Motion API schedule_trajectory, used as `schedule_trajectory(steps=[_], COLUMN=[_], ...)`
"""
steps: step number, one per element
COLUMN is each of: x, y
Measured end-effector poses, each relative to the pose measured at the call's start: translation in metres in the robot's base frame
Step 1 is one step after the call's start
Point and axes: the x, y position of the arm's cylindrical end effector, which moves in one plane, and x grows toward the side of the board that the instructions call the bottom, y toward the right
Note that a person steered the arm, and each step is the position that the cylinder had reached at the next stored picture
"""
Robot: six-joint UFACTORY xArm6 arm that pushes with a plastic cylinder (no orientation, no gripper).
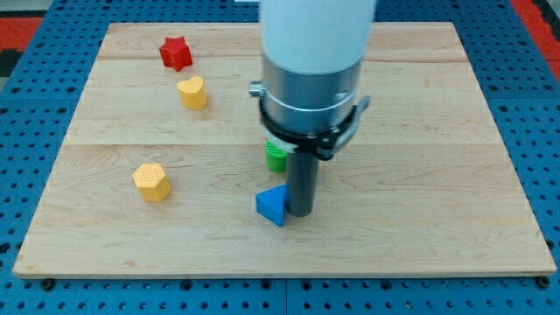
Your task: Move the blue cube into blue triangle
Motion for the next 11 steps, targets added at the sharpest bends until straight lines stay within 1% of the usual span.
schedule_trajectory(steps=[1, 2, 3, 4, 5, 7, 8, 9, 10, 11], x=[-0.007, 0.027, 0.075, 0.063, 0.027, -0.028, -0.071, -0.089, -0.061, -0.044], y=[0.025, 0.056, 0.019, 0.008, 0.038, 0.046, 0.084, 0.066, 0.032, 0.014])
